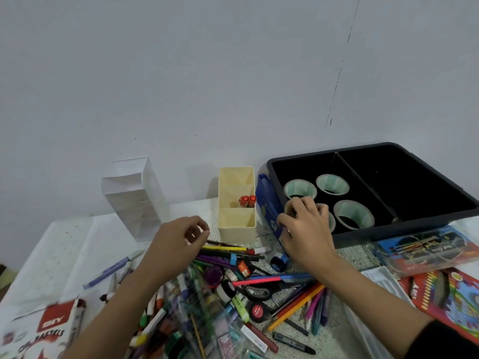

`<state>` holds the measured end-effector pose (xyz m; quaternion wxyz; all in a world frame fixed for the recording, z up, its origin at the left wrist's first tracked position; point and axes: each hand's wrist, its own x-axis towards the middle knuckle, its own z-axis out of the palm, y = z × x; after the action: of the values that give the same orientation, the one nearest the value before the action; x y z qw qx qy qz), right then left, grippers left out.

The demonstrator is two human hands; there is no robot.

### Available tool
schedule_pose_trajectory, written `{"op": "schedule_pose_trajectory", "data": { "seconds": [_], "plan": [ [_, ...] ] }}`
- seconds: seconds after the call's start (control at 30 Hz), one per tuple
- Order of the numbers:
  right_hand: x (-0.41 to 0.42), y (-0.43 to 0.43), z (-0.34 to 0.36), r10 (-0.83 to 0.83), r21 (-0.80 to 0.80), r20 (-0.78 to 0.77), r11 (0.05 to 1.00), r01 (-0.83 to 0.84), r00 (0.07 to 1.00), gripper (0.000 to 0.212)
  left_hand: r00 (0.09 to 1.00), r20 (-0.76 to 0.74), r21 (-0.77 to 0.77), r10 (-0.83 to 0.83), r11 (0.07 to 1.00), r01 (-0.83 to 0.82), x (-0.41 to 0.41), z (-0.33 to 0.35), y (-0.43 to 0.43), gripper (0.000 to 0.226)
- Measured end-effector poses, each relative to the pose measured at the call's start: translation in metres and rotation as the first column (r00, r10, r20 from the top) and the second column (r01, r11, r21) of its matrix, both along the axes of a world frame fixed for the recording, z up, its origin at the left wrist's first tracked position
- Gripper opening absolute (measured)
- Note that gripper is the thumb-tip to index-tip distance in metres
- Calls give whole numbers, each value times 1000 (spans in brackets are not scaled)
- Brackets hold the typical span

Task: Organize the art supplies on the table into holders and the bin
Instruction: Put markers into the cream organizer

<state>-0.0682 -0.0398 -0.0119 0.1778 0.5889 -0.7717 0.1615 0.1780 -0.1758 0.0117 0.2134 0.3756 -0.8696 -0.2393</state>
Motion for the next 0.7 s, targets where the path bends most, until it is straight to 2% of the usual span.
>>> {"op": "schedule_pose_trajectory", "data": {
  "seconds": [0.13, 0.2, 0.27, 0.33, 0.4, 0.47, 0.57, 0.7],
  "plan": [
    [9, 13, -2, 225, -22, -30, 974, -225, 974, 11, 989, 59, -36, -135, 990, 137, 4, -21, 16, 4],
    [18, 20, -5, 365, 2, 2, 931, -365, 931, 7, 976, 117, -78, -186, 978, 196, 0, -30, 28, 16],
    [26, 26, -8, 444, 68, 56, 892, -447, 894, 12, 942, 239, -99, -236, 959, 266, -9, -35, 39, 27],
    [34, 29, -11, 411, 213, 99, 881, -423, 906, 23, 898, 345, -132, -271, 934, 333, -20, -38, 45, 33],
    [37, 28, -14, 316, 399, 107, 855, -331, 943, 36, 856, 434, -183, -281, 903, 389, -31, -39, 48, 37],
    [36, 25, -19, 243, 518, 83, 818, -250, 966, 48, 813, 513, -222, -277, 872, 437, -40, -39, 48, 39],
    [35, 20, -21, 202, 607, 19, 776, -172, 979, 64, 733, 632, -241, -252, 835, 494, -50, -37, 45, 38],
    [33, 15, -17, 194, 638, -16, 757, -140, 981, 56, 691, 671, -189, -269, 839, 510, -58, -32, 40, 36]
  ]
}}
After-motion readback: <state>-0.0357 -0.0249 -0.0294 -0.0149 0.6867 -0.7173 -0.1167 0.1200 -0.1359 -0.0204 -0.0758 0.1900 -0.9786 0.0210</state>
